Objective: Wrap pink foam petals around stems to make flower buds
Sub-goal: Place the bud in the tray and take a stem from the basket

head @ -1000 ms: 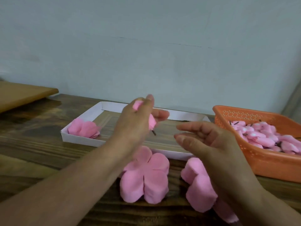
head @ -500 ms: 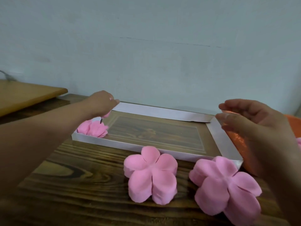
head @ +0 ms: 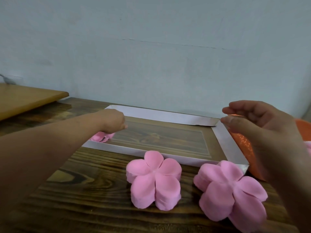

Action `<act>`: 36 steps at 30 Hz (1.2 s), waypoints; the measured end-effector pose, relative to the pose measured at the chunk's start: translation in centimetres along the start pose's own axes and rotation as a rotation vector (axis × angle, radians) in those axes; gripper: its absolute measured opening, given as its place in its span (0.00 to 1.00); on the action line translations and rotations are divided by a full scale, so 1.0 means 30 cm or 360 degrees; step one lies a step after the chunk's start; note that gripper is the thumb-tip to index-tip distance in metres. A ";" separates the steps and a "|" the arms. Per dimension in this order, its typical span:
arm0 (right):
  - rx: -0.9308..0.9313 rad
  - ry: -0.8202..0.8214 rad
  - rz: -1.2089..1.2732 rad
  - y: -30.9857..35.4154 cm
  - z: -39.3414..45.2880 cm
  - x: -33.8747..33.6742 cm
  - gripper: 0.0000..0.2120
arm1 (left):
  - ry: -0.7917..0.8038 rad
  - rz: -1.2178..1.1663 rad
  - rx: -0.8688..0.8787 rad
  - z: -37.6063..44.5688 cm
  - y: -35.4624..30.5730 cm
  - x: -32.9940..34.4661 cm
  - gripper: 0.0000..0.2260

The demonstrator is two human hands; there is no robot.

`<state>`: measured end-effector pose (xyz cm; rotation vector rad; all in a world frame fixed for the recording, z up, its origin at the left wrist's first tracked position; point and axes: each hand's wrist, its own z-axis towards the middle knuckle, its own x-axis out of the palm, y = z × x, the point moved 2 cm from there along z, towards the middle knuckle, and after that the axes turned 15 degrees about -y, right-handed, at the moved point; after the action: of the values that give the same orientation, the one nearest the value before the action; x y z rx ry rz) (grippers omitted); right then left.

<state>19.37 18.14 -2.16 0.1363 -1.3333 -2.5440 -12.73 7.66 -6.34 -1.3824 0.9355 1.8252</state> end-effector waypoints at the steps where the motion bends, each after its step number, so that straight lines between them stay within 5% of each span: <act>1: 0.0002 0.0004 -0.0001 0.000 -0.002 0.001 0.12 | -0.0027 -0.0014 -0.0008 0.004 0.003 0.003 0.16; 27: 0.0012 -0.0095 -0.0086 0.019 0.028 -0.025 0.11 | 0.0122 0.0372 0.0120 -0.003 0.007 0.119 0.08; 36: -0.0090 -0.0178 -0.0280 0.005 0.094 -0.094 0.08 | 0.0161 0.0445 0.0024 -0.012 -0.036 0.105 0.13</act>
<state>21.52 21.07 -0.54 0.1060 -1.3419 -2.7709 -12.36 8.18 -9.64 -1.4021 1.2454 1.9588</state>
